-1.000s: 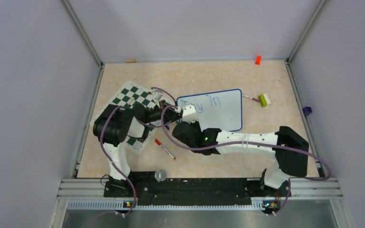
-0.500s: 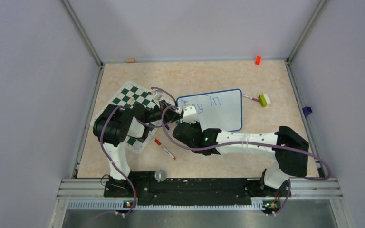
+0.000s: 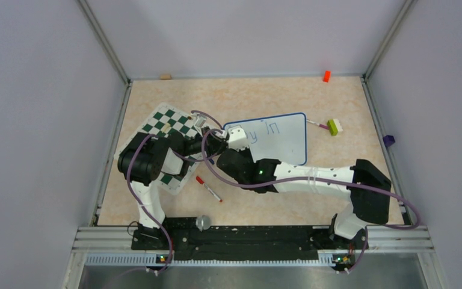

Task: Write a sentence on the whiteboard

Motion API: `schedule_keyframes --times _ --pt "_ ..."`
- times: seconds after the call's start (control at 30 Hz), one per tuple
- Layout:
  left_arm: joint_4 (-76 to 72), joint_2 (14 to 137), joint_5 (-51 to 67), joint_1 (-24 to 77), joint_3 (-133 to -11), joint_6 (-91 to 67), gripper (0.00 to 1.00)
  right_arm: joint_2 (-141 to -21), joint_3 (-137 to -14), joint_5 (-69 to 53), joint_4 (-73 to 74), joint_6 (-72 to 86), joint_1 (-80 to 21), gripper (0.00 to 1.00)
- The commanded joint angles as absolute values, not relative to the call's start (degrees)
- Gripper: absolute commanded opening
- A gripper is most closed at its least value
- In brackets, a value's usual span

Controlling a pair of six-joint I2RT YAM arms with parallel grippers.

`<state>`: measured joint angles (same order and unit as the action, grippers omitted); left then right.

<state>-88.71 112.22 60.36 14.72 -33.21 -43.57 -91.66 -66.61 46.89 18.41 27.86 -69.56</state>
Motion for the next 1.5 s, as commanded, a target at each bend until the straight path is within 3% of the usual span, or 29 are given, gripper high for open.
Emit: schedule_keyframes --times 0.0,0.9,1.47 --pt "-92.81 111.92 60.82 14.94 -32.17 -37.14 0.0 -91.5 -69.31 47.96 16.79 26.58 -68.4 0.0" --pt "-92.8 111.73 60.84 14.94 -32.16 -36.97 0.0 -90.08 -61.57 43.07 19.4 34.35 -68.58 0.0" --pt "-92.81 111.61 60.86 14.94 -32.14 -36.89 0.0 -89.9 -63.79 46.58 22.14 34.15 -68.59 0.0"
